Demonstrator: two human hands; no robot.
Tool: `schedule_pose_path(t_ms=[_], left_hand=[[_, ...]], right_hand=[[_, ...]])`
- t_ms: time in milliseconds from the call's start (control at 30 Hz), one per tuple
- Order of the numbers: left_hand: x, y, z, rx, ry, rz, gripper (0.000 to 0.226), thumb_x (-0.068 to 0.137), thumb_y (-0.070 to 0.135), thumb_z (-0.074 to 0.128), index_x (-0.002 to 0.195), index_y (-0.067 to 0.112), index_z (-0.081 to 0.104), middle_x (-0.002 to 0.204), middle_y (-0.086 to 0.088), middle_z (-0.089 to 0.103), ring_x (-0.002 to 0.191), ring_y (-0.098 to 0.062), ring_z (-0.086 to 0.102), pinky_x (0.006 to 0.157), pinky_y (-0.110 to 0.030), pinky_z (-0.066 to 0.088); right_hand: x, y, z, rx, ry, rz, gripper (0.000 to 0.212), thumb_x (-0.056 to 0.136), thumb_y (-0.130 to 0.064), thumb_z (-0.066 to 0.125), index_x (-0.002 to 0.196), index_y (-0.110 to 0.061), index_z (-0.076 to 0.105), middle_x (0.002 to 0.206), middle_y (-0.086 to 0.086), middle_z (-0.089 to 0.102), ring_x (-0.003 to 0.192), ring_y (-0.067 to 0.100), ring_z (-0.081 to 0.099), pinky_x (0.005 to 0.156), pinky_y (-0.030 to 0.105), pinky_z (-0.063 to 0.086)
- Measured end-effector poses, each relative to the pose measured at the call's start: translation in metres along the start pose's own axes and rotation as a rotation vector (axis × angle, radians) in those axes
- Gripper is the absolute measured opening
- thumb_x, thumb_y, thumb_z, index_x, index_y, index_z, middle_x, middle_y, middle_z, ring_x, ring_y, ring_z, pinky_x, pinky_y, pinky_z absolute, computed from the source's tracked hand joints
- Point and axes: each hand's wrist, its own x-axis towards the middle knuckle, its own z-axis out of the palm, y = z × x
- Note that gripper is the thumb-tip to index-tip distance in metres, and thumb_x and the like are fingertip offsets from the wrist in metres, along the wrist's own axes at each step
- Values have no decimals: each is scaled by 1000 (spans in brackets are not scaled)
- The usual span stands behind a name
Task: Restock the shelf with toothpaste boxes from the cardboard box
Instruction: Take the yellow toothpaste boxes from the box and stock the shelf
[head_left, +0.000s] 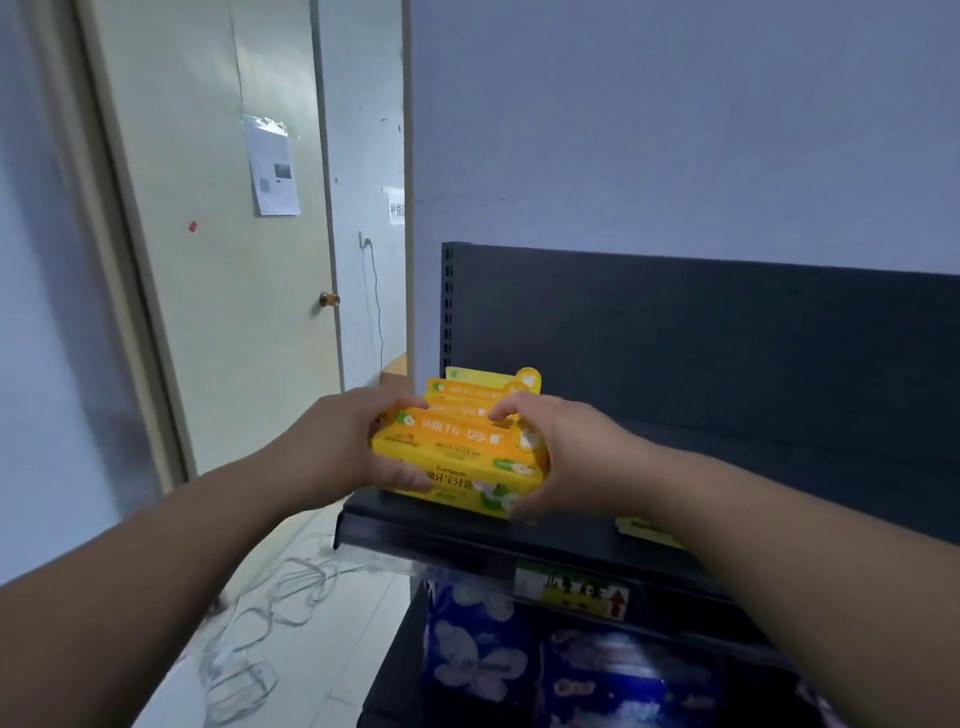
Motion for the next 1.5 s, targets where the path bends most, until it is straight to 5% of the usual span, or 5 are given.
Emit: schedule_pose_path(t_ms=[467,767,1000,1200,1500], left_hand=[[-5,-26,23,139,11,-2,80,71,33,83,140,31,42,121,11,41,110,-11,46,99,-28,40],[2,-14,34,262,9,57,70,72,54,73,135,36,48,144,10,33,130,-11,36,108,-33,35],[11,5,45,377,-11,52,82,64,75,56,135,37,44,147,10,32,132,-15,34,111,-38,32],[20,41,65,270,137,275,93,59,86,45,135,31,48,145,6,38,132,-18,34,108,-38,29],[22,107,124,45,12,513,59,83,45,66,137,35,43,145,17,27,134,-1,24,107,-20,26]], right_hand=[[4,-3,20,0,28,58,73,71,-36,84,131,-38,42,128,-12,51,103,12,52,85,34,52],[-1,5,27,31,41,15,76,83,-29,76,147,-35,36,142,-9,44,123,14,49,103,33,45],[-12,13,22,91,123,33,81,74,-40,81,142,-39,37,135,-13,48,115,8,51,94,32,50],[-43,62,-22,-157,-15,313,101,61,-51,86,145,-38,31,142,-7,42,129,18,43,105,38,41],[-108,114,-44,-200,-154,586,67,76,-28,80,134,-32,47,119,-5,57,103,18,54,85,29,45]])
